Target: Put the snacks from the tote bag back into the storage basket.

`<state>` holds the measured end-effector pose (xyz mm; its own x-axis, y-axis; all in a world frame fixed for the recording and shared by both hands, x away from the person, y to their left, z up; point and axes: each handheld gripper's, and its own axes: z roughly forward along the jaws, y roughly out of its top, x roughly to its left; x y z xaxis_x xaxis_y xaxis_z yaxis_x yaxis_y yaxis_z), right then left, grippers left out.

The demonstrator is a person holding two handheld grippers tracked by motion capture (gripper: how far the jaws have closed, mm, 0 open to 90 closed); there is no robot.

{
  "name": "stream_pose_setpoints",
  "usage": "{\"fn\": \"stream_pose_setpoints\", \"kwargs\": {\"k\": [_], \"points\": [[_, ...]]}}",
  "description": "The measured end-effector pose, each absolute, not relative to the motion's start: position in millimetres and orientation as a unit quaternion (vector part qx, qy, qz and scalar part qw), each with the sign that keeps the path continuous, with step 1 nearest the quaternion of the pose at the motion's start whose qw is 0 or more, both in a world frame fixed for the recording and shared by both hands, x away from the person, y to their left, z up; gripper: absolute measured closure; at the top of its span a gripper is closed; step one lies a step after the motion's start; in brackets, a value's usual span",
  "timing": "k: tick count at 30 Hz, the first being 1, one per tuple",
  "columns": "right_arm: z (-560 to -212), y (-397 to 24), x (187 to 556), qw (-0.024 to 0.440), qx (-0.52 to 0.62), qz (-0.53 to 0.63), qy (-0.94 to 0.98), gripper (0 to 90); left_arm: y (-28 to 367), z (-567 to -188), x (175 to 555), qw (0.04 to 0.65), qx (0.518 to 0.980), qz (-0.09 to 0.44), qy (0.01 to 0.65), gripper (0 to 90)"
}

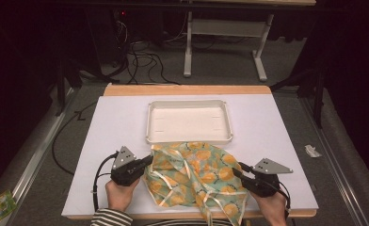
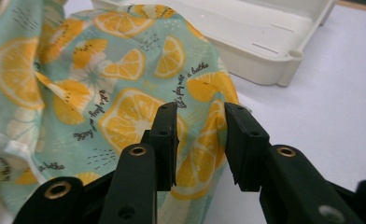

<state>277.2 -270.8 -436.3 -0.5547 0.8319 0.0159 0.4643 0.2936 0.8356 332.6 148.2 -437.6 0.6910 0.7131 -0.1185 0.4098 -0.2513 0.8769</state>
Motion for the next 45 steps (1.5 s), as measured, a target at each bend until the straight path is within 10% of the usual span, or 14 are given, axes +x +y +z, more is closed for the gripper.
{"fn": "stream_pose_setpoints", "kwargs": {"k": [15,45], "points": [[-430,-266,274,0.241,0.415,0.425,0.768,49.4,149,-436,332,0.496,0.775,0.154,0.361,90.0],[-429,-245,273,0.186,0.359,0.428,0.808,53.7,146,-432,333,0.498,0.776,0.154,0.356,90.0]]}}
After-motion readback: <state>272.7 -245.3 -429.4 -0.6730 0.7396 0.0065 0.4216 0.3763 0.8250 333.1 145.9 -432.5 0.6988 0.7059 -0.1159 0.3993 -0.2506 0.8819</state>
